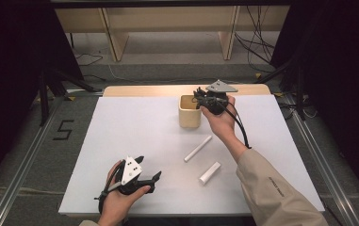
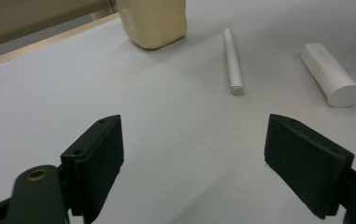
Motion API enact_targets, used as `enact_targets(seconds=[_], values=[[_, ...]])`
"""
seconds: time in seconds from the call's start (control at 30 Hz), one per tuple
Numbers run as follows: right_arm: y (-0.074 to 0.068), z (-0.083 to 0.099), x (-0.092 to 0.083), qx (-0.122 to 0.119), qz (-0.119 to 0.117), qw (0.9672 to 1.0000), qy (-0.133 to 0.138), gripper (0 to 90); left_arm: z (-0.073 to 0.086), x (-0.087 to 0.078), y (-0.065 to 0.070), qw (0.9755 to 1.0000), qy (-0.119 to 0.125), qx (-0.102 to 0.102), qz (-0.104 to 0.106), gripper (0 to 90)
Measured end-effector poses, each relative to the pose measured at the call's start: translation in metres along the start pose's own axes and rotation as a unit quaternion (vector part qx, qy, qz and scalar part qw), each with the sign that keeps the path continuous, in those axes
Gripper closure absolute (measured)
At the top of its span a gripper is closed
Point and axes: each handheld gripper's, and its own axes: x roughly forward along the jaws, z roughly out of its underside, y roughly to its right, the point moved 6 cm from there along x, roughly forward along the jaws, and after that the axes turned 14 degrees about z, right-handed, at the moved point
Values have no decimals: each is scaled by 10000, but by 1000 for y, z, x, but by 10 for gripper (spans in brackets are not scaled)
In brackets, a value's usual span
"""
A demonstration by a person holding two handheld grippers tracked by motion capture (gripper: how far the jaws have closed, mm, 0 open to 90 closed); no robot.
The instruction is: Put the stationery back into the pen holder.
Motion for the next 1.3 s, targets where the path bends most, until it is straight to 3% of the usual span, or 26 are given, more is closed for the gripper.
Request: enact_targets(seconds=[1.3], values=[[-9,27,7,-28,-66,9995,-313,796,1,2,2,10000,-29,27,16,198]])
